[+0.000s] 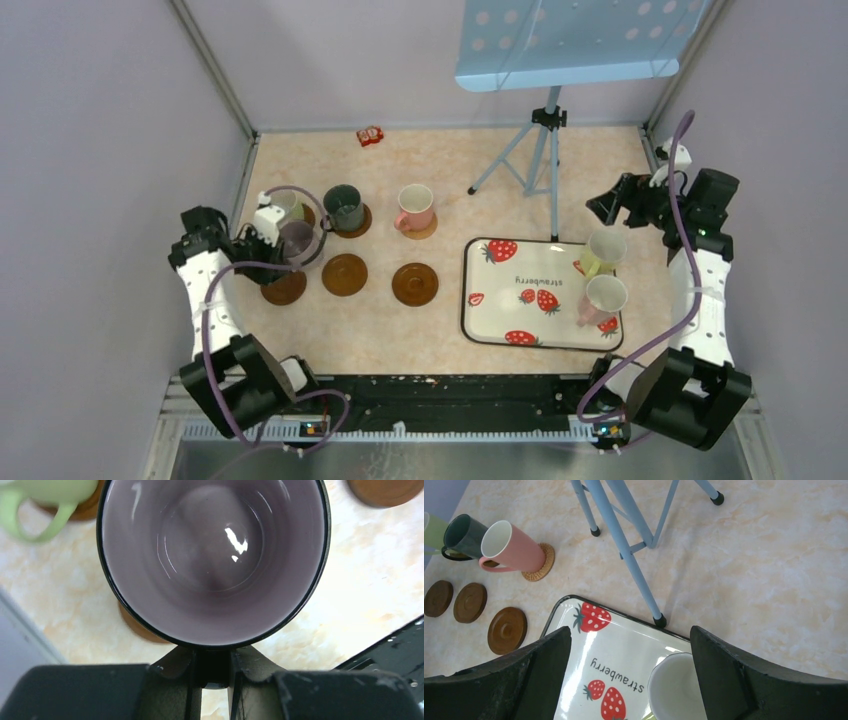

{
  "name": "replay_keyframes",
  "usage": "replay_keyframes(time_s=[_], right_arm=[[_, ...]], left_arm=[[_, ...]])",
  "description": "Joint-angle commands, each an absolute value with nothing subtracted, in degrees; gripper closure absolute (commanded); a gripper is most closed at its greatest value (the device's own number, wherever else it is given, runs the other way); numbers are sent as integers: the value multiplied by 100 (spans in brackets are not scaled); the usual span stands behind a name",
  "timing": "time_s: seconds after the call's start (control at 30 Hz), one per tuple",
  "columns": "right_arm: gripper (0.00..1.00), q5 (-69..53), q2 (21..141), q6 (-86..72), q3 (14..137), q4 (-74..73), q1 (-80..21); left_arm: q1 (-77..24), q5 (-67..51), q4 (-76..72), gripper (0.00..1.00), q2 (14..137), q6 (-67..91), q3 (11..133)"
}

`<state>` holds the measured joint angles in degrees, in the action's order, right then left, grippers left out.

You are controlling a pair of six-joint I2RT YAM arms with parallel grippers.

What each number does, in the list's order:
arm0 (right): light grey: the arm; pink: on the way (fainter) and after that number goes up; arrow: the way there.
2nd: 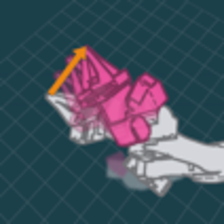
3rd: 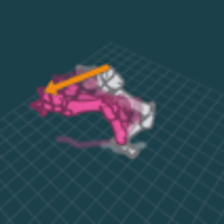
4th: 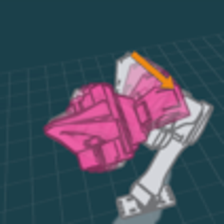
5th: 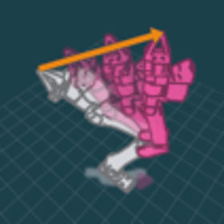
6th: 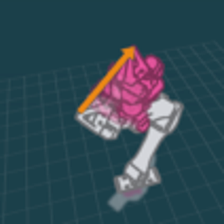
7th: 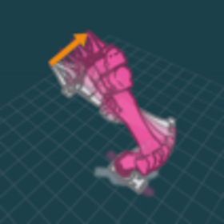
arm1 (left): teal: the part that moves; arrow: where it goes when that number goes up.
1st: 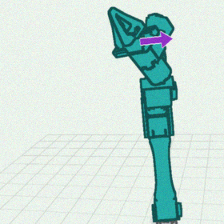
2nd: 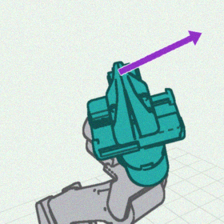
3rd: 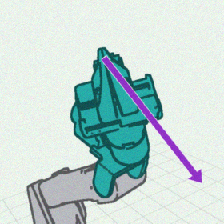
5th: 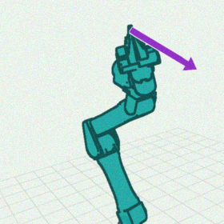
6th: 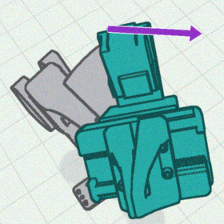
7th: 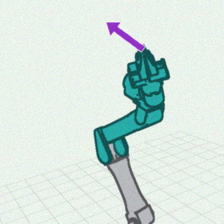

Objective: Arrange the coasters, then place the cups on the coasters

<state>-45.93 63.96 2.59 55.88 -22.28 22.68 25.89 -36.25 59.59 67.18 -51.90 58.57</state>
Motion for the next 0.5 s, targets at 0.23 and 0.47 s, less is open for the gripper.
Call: replay_keyframes(time_s=[0.23,0.47], right_arm=[[12,-4472,6625,540,5565,-2209,1966],[13,-4377,6657,730,5536,-2294,1851]], left_arm=[[5220,-4605,5916,100,7233,-7444,5555],[5537,-4753,5753,100,7533,-8103,5396]])
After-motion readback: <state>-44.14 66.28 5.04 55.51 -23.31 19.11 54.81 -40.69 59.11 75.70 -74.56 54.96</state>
